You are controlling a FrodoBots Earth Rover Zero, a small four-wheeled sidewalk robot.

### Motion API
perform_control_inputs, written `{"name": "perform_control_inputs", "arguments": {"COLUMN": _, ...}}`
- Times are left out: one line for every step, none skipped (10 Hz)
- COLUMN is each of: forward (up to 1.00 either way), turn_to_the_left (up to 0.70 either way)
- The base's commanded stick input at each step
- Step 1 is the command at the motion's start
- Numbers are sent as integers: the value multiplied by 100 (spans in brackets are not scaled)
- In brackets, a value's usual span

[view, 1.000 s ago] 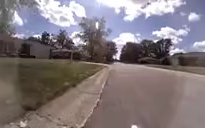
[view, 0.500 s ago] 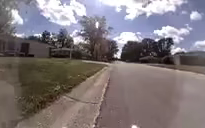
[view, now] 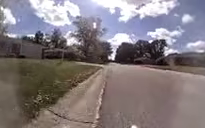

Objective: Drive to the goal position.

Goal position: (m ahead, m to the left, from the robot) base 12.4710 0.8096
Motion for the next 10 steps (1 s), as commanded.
{"name": "perform_control_inputs", "arguments": {"forward": 85, "turn_to_the_left": -34}}
{"name": "perform_control_inputs", "arguments": {"forward": 85, "turn_to_the_left": -34}}
{"name": "perform_control_inputs", "arguments": {"forward": 85, "turn_to_the_left": -34}}
{"name": "perform_control_inputs", "arguments": {"forward": 85, "turn_to_the_left": -34}}
{"name": "perform_control_inputs", "arguments": {"forward": 85, "turn_to_the_left": -34}}
{"name": "perform_control_inputs", "arguments": {"forward": 85, "turn_to_the_left": -34}}
{"name": "perform_control_inputs", "arguments": {"forward": 85, "turn_to_the_left": -11}}
{"name": "perform_control_inputs", "arguments": {"forward": 85, "turn_to_the_left": -1}}
{"name": "perform_control_inputs", "arguments": {"forward": 85, "turn_to_the_left": 0}}
{"name": "perform_control_inputs", "arguments": {"forward": 85, "turn_to_the_left": 0}}
